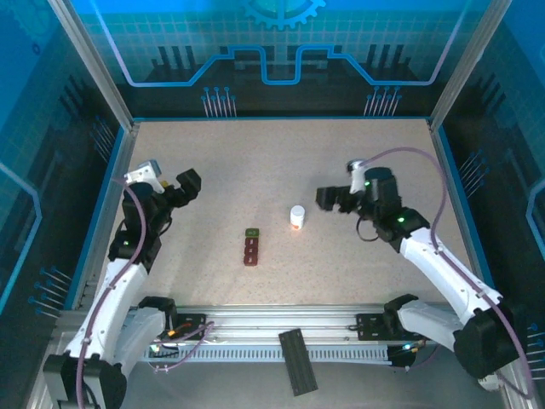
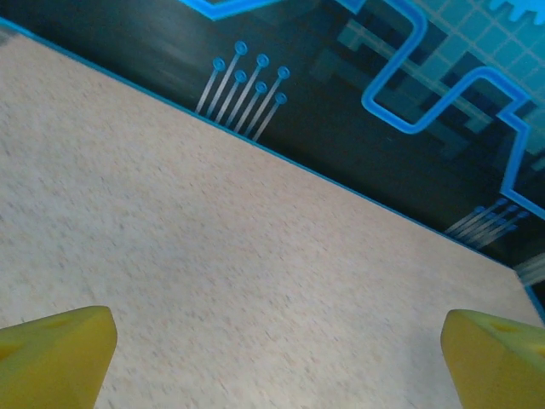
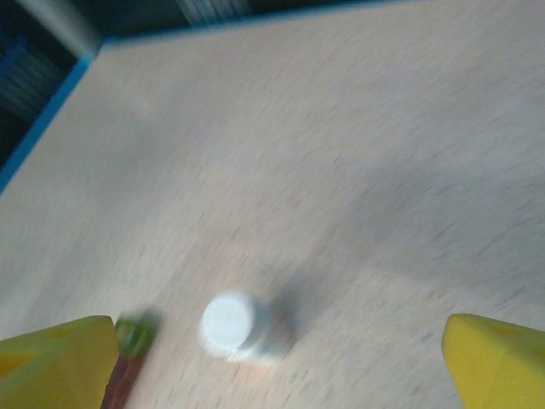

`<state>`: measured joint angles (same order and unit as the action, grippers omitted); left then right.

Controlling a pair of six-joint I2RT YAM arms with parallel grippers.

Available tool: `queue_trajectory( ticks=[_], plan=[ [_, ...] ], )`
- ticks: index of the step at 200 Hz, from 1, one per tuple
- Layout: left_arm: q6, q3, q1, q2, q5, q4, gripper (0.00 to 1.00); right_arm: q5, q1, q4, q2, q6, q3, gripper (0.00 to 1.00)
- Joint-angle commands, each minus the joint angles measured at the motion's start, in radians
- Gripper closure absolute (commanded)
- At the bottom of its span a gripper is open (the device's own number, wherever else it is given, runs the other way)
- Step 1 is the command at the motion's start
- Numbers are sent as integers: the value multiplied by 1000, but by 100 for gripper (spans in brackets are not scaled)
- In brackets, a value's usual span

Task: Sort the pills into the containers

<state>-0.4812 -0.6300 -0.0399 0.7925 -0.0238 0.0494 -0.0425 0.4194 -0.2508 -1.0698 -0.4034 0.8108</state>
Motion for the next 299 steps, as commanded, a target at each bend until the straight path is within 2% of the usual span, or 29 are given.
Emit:
queue_trajectory(
  ticks=[1, 25, 50, 77, 104, 142, 228, 299],
  plan=[
    [-104, 44, -18, -40, 58, 128, 1, 53, 149, -200, -19, -27, 4, 2],
    [-135, 69, -21, -50, 49, 172, 1, 78, 324, -226, -50, -106, -5, 3],
    [-146, 68, -23, -16, -6, 202, 1, 88, 485, -182, -152, -194, 19, 3],
    [-154, 14, -22, 88, -65, 231, 1, 89, 578, -118, -351, -251, 113, 5],
    [-128, -94, -20, 231, -59, 265, 1, 38, 603, -43, -535, -299, 200, 8],
    [-78, -209, -5, 350, -61, 310, 1, -8, 620, -4, -696, -343, 290, 11],
    [-85, -211, 20, 328, -57, 277, 1, -80, 643, 23, -849, -396, 399, 12],
    [-97, -210, 37, 324, -44, 277, 1, -150, 641, 6, -973, -331, 651, 13]
  ],
)
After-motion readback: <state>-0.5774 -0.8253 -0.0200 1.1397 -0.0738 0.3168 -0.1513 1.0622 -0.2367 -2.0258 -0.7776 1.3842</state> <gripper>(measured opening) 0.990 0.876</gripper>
